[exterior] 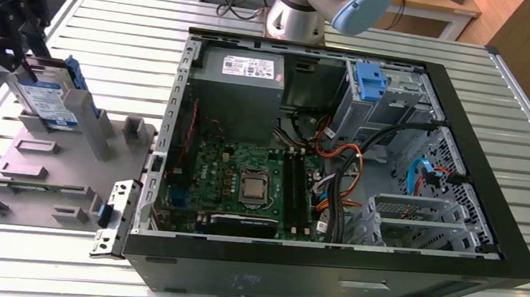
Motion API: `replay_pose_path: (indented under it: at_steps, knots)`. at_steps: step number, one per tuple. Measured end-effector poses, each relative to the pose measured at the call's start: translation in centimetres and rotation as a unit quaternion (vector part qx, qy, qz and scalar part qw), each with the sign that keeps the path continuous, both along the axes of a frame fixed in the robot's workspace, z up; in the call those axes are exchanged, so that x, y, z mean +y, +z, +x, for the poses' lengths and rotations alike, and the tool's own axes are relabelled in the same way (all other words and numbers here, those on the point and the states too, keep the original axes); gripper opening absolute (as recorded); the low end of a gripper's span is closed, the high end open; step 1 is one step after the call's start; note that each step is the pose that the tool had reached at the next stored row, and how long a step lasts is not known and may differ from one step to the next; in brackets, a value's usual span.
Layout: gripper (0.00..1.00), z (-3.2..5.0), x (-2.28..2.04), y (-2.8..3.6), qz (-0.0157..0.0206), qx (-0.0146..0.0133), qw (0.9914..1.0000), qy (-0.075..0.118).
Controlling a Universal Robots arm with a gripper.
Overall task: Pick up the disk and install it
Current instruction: 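Pick up the disk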
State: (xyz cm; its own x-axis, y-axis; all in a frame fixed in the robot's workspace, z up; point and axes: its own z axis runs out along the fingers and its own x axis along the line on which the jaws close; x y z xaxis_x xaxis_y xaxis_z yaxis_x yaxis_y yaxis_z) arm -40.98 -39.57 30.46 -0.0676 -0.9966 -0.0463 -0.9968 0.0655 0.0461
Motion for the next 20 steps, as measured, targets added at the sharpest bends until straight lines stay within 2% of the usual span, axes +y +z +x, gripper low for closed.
replay_pose_path:
  at_steps: [2, 3, 7, 13, 20]
  knots:
    - [0.51, 0.00, 0.00, 0.00, 0.0000, 0.0000, 1.00000, 0.000]
    - [0.45, 0.00, 0.00, 0.00, 0.0000, 0.0000, 1.00000, 0.000]
    - [0.45, 0.00, 0.00, 0.00, 0.0000, 0.0000, 1.00000, 0.001]
    - [0.45, 0.00, 0.00, -0.03, 0.0000, 0.0000, 0.99987, 0.016]
    - [0.45, 0.23, 0.00, -0.05, 0.0000, -0.0001, 0.99987, 0.016]
